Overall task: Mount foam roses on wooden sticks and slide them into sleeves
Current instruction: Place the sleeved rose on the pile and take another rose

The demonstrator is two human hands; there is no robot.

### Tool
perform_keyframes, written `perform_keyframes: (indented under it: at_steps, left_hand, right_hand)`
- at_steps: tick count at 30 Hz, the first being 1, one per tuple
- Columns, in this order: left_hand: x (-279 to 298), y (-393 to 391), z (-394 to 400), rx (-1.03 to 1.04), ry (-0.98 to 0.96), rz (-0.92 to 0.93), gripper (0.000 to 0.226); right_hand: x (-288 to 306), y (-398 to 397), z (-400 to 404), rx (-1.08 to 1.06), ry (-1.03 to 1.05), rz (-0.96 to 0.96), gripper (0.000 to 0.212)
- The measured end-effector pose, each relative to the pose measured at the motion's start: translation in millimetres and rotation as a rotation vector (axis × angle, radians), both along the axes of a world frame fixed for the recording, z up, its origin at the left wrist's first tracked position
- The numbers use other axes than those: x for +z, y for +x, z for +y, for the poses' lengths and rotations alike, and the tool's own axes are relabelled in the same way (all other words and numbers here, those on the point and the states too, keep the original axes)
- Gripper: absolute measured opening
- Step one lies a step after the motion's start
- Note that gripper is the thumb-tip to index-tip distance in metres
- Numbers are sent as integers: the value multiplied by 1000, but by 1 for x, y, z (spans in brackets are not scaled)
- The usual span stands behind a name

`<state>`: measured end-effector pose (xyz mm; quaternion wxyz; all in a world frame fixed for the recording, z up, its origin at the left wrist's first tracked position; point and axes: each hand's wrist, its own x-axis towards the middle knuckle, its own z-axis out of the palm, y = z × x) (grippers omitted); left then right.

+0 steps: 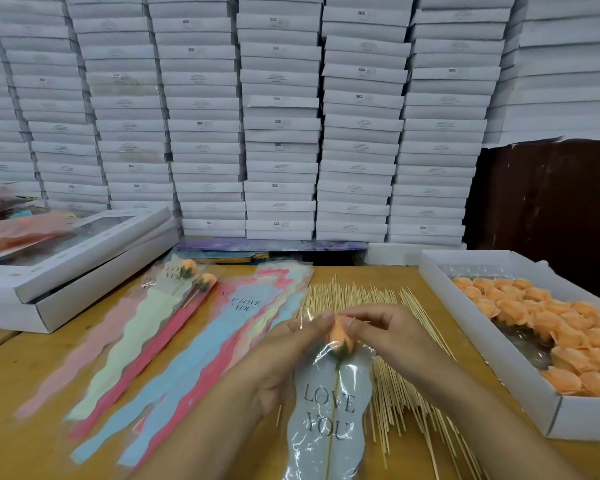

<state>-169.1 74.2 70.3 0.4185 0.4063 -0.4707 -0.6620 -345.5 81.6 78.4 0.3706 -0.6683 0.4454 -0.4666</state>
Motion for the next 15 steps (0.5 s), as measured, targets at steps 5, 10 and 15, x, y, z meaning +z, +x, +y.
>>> perform_keyframes:
  at_steps: [5,10,15]
  left_hand:
    - [1,-6,-3,27,32,-7,47]
    - [1,-9,-4,43,4,-74,38]
    - [3,-11,-4,70,-9,-78,39]
  right_hand:
    - [-5,-3,-2,-70,-23,29,15]
    - [-3,-2,0,22,121,114,28]
    - [-2,-5,4,-72,72,15,28]
